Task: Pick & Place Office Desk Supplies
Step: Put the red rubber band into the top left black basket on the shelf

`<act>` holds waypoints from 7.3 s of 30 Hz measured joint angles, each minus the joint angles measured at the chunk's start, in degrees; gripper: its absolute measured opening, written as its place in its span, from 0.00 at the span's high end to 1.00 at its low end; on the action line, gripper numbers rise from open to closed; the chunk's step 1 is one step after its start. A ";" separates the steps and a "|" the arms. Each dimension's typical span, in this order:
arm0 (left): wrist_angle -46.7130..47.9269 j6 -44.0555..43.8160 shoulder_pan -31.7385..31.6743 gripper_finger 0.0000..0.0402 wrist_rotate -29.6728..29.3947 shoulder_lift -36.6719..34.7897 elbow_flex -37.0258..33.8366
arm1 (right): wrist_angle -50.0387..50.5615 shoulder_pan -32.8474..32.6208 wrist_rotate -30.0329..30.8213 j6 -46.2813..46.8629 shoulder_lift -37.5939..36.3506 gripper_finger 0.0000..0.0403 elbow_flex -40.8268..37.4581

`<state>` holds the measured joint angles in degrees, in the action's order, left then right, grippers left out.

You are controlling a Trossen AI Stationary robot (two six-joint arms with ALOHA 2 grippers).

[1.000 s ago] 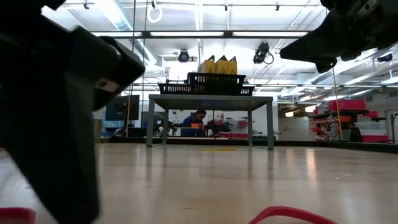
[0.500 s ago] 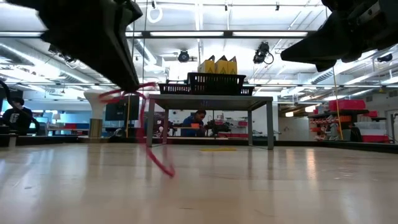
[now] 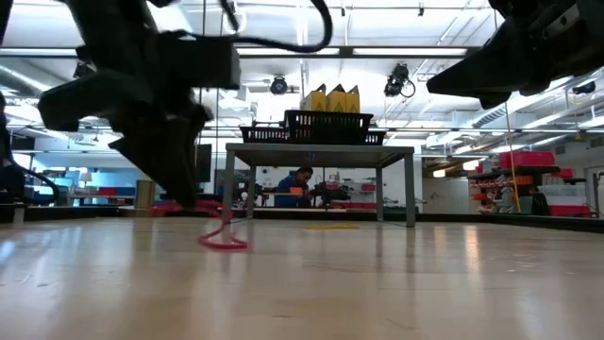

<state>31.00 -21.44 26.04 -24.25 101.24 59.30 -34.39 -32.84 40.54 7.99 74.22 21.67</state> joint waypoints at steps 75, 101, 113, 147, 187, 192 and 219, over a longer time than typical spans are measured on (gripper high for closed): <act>8.37 31.77 -62.00 0.80 13.21 -2.65 33.56 | 1.57 0.33 0.08 0.13 0.00 0.97 0.00; 12.11 45.75 -56.99 0.52 -2.67 -6.26 33.56 | 0.61 4.29 -0.21 -1.42 0.00 0.97 0.00; 8.19 56.42 -53.56 0.32 -17.97 -6.26 33.56 | 0.15 4.81 -0.47 -1.18 0.01 0.97 0.00; 33.11 37.45 -52.18 0.81 21.94 -10.84 33.29 | 0.76 4.76 -2.06 -1.31 0.00 0.97 0.00; 17.31 -38.97 16.83 0.64 18.97 -8.07 -3.16 | 1.42 4.22 -4.79 1.57 0.00 0.97 0.00; 18.90 -40.98 19.20 0.62 18.33 -5.71 -3.16 | 1.46 4.22 -4.77 1.55 0.01 0.97 0.00; 20.38 -37.97 19.23 0.99 16.10 -2.63 -3.29 | 1.42 4.22 -4.71 1.54 0.00 0.97 0.00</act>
<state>51.38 -59.41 45.26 -8.15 98.61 56.01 -32.97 -28.62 35.83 9.53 74.22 21.67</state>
